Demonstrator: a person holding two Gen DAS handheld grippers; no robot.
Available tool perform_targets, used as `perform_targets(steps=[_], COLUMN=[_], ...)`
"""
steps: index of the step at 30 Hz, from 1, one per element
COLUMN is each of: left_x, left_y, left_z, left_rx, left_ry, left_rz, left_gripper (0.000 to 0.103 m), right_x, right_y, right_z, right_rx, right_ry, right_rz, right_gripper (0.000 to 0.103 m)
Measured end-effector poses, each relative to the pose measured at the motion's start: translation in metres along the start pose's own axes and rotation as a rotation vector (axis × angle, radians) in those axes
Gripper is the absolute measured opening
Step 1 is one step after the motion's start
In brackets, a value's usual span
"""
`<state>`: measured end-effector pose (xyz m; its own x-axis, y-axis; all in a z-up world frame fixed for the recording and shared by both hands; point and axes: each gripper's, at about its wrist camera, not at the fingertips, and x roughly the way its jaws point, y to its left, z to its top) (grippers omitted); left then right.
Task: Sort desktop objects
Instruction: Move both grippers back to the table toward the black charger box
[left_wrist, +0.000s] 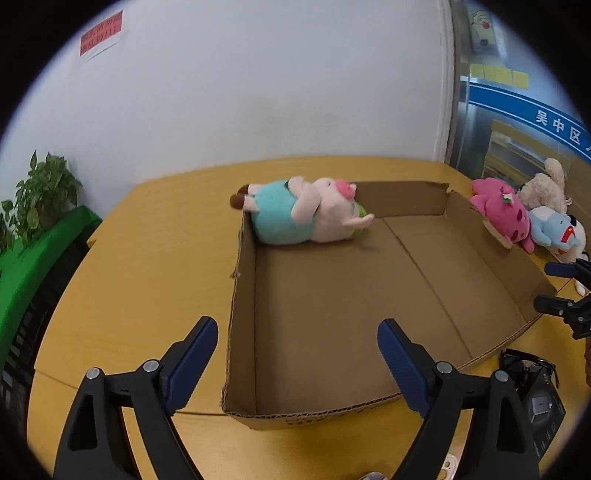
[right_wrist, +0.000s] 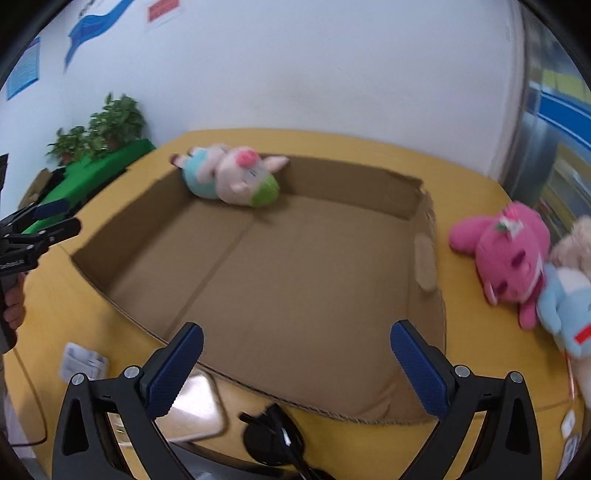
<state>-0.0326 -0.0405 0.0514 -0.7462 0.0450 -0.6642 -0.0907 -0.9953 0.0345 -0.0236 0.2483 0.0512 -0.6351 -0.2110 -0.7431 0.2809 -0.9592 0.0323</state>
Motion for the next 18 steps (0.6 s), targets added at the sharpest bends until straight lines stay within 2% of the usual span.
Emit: perform_targets(steps=[3, 6, 12, 14, 18], left_x=[0.024, 0.036, 0.041, 0.038, 0.029], left_y=[0.008, 0.014, 0.047, 0.047, 0.042], left_z=[-0.012, -0.024, -0.039, -0.041, -0.039], left_rx=[-0.022, -0.057, -0.237, -0.229, -0.167], left_ry=[0.080, 0.143, 0.209, 0.199, 0.171], left_rz=[0.012, 0.007, -0.141, -0.139, -0.084], left_gripper=[0.089, 0.089, 0.090, 0.090, 0.090], right_x=[0.022, 0.025, 0.021, 0.022, 0.011], right_y=[-0.018, -0.027, -0.020, -0.018, -0.016], right_z=[-0.017, -0.025, -0.031, -0.032, -0.028], right_rx=[0.091, 0.141, 0.118, 0.112, 0.101], right_ry=[0.051, 0.033, 0.031, 0.029, 0.012], right_rz=[0.043, 0.084, 0.088, 0.094, 0.104], right_gripper=[0.103, 0.103, 0.103, 0.103, 0.103])
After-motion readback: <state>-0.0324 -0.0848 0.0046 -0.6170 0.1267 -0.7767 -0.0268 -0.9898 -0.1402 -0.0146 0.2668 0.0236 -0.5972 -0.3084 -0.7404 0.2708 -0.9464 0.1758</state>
